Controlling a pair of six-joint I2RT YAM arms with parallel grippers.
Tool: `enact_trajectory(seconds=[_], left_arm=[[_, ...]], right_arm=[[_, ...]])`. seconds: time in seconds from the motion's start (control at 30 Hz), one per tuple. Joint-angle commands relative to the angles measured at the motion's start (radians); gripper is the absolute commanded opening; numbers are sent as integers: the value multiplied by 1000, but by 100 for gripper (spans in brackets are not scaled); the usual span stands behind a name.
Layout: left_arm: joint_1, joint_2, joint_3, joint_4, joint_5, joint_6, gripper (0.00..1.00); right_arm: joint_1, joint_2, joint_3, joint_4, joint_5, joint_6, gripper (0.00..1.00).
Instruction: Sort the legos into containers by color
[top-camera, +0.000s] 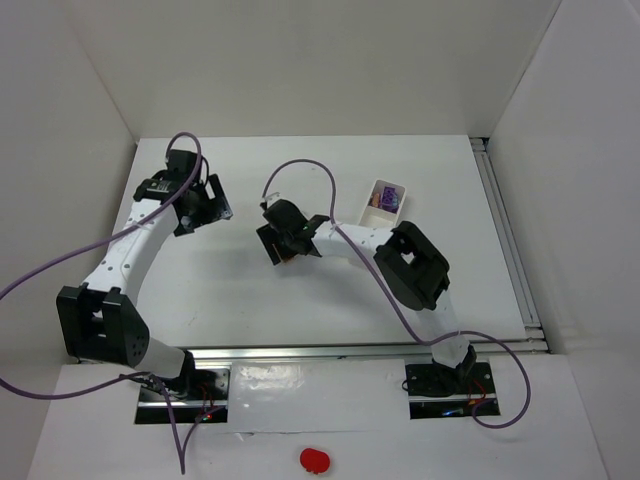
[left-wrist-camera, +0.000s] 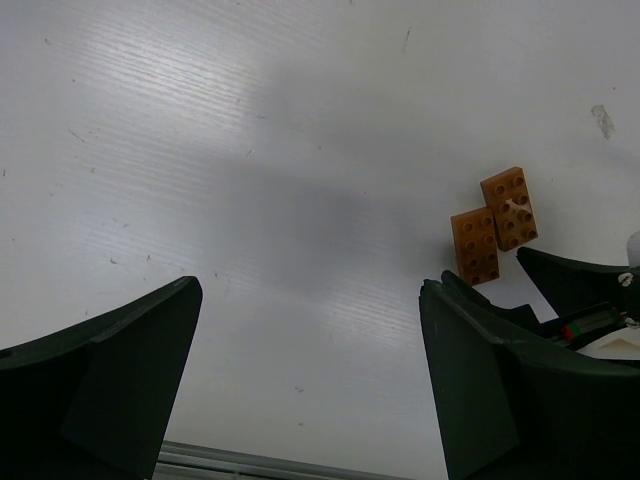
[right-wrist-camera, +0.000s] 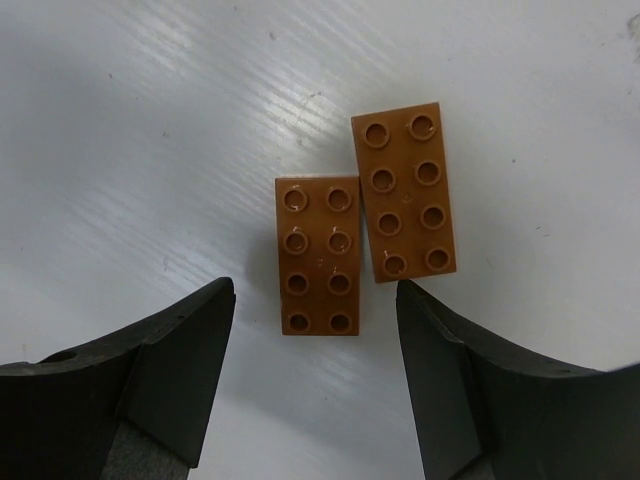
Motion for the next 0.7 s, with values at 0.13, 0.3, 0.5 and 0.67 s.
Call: enact_trajectory(seconds=[0.13,0.3,0.5,0.67], left_arm=[[11,-34,-8,-3,-3,-2,100],[21,-34,-8,-3,-3,-2,100],[21,-34,-8,-3,-3,7,100],[30,-43,-8,-3,7,16,100]], right_arm=[[17,9,-31,1,-19,32,70],[26,29,-31,1,-1,32,59],[36,58,19,-27,18,22,35],[45,-143,-57,16,50,-10,29]])
